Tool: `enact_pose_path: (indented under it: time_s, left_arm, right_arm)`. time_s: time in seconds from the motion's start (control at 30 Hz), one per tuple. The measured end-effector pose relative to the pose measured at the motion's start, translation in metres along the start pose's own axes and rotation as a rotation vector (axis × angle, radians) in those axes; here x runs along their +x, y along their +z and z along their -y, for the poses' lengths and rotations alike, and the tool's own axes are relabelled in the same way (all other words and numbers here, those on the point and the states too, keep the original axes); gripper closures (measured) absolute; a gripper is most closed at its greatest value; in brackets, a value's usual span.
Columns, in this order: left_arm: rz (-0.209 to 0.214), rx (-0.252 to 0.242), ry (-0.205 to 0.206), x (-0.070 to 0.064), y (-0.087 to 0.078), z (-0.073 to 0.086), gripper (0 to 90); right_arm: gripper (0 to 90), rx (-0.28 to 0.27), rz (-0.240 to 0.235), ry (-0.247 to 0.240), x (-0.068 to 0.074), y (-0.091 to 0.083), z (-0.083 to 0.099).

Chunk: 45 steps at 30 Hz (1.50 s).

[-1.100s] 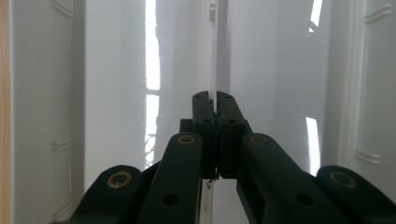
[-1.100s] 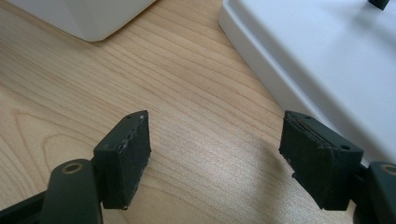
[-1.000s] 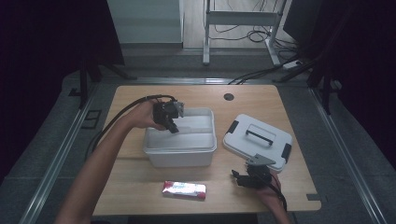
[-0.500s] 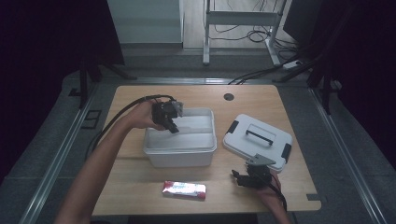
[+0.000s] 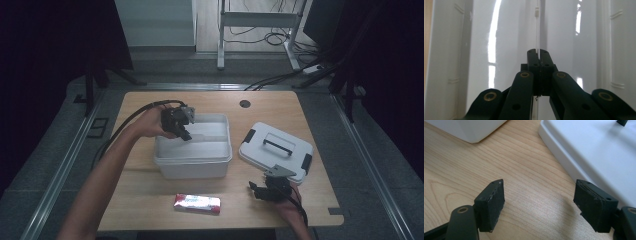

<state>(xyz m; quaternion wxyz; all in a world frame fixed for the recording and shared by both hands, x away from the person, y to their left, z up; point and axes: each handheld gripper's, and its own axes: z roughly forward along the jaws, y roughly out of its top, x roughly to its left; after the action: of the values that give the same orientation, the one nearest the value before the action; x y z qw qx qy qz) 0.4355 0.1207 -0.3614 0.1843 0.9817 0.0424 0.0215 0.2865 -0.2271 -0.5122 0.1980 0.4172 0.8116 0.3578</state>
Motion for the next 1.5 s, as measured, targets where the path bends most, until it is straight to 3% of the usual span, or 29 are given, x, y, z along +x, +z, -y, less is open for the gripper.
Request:
enact_pose_path:
  time_s: [0.07,0.17,0.37,0.53,0.67,0.73,0.8,0.83,0.87,0.9,1.17,1.2,1.43,1.5]
  left_arm:
    - [-0.014,-0.056,-0.013,0.000,-0.013,0.001,90.0]
    - [-0.021,-0.079,-0.017,-0.001,-0.022,0.002,90.0]
    - [-0.066,-0.102,-0.032,-0.004,-0.050,0.012,90.0]
    - [-0.118,-0.097,-0.070,-0.006,-0.073,0.034,90.0]
    - [-0.145,-0.090,-0.130,-0.009,-0.088,0.066,90.0]
    - [-0.146,-0.089,-0.143,-0.009,-0.090,0.072,90.0]
    - [-0.161,-0.080,-0.170,-0.011,-0.097,0.090,90.0]
    - [-0.161,-0.080,-0.170,-0.011,-0.097,0.090,90.0]
    - [-0.170,-0.071,-0.198,-0.011,-0.101,0.106,90.0]
    - [-0.170,-0.071,-0.198,-0.011,-0.101,0.106,90.0]
    - [-0.202,-0.045,-0.306,-0.019,-0.117,0.162,90.0]
    - [-0.202,-0.045,-0.306,-0.019,-0.117,0.162,90.0]
    - [-0.236,-0.052,-0.397,-0.027,-0.120,0.203,90.0]
    - [-0.232,-0.049,-0.402,-0.027,-0.120,0.209,90.0]
  right_arm:
    - [24.3,-0.003,0.002,0.000,0.000,0.000,0.000]
    - [24.3,-0.002,0.004,0.004,0.000,0.000,0.000]
    - [24.3,-0.005,0.007,0.003,-0.001,0.000,0.000]
    - [24.3,-0.003,0.009,0.003,-0.001,0.000,0.000]
    - [24.3,0.000,0.008,0.004,-0.001,0.000,0.000]
    - [24.3,0.003,0.008,0.004,-0.001,0.001,0.000]
    - [24.3,0.004,0.008,-0.001,0.000,0.002,0.001]
    - [24.3,0.004,0.008,-0.001,0.000,0.002,0.001]
    - [24.3,0.008,0.008,-0.005,0.000,0.002,0.001]
    - [24.3,0.008,0.008,-0.005,0.000,0.002,0.001]
    - [24.3,0.013,0.011,-0.002,0.000,0.003,0.001]
    - [24.3,0.013,0.011,-0.002,0.000,0.003,0.001]
    - [24.3,0.017,0.011,-0.008,0.000,0.004,0.001]
    - [24.3,0.018,0.010,-0.002,0.001,0.004,0.001]
